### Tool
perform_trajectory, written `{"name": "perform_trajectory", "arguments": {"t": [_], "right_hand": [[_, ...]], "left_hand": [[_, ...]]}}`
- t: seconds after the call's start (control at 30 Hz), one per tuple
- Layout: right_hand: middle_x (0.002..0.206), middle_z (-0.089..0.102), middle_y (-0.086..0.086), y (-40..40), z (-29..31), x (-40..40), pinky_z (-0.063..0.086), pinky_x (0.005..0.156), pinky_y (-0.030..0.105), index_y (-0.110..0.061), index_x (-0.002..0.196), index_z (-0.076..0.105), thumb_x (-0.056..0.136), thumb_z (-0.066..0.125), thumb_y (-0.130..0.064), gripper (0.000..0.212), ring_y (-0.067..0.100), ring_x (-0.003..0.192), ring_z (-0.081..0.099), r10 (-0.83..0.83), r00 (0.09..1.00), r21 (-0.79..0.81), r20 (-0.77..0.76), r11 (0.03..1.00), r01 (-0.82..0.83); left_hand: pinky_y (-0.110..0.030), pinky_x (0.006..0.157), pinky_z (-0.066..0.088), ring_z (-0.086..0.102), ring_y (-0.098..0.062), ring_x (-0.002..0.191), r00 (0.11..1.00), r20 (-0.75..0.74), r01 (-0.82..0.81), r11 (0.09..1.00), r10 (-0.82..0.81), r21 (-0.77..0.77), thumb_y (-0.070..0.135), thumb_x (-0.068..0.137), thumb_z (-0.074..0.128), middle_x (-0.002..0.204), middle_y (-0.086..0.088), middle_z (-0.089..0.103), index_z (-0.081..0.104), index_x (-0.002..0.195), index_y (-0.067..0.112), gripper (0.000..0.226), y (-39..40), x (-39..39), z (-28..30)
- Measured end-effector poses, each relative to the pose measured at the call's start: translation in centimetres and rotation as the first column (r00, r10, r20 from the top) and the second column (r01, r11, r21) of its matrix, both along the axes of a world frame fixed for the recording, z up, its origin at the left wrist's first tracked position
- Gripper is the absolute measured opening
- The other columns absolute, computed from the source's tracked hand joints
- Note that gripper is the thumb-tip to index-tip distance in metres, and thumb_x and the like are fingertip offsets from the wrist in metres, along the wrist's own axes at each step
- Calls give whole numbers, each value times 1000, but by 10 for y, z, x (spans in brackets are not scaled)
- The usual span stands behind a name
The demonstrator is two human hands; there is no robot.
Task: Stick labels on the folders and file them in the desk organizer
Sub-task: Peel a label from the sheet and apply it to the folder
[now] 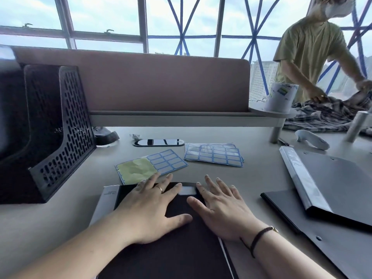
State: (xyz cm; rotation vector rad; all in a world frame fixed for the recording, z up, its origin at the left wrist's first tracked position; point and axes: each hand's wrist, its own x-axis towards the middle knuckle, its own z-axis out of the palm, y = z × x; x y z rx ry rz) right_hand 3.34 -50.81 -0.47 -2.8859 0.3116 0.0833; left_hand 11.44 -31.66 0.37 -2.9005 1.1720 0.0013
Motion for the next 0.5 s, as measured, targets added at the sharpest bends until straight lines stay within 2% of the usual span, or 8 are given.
{"name": "perform_trajectory", "arguments": {"t": [0.13,0.23,0.37,0.43,0.5], "right_hand": [[164,-13,-15,1,1,-3,-8,122,44,-44,156,4,84,12,-82,82,9,150,-17,19,999,26,33,999,-19],[163,-15,-19,5,2,-5,-11,122,44,-50,154,3,80,8,-84,82,6,149,-21,96,994,55,43,994,-99],[163,-12,-19,6,1,-5,-10,122,44,-45,156,7,80,7,-84,85,8,149,-20,105,994,33,0,994,-105],[164,-9,-18,3,1,-5,-8,122,43,-40,157,7,78,7,-86,91,9,150,-18,63,998,23,-11,998,-62],[165,-8,-16,-1,0,-5,-7,123,42,-35,158,8,84,12,-83,88,10,151,-16,26,1000,10,-12,1000,-26]], "left_hand": [[-42,122,8,-13,-17,152,998,62,24,999,-23,-22,91,74,12,166,12,-4,10,155,41,95,0,-6,5],[-43,121,9,-9,-17,152,997,49,59,998,-57,-29,87,82,19,166,12,2,12,152,50,80,0,-9,7],[-41,121,13,3,-16,153,995,60,80,995,-76,-58,84,85,23,165,10,15,23,149,53,71,0,-11,10],[-39,122,17,9,-14,152,996,60,73,994,-68,-76,86,81,20,163,11,22,31,147,52,75,0,-12,12],[-36,121,20,14,-12,151,996,65,65,994,-59,-91,89,76,17,161,12,27,37,145,49,82,0,-13,13]]}}
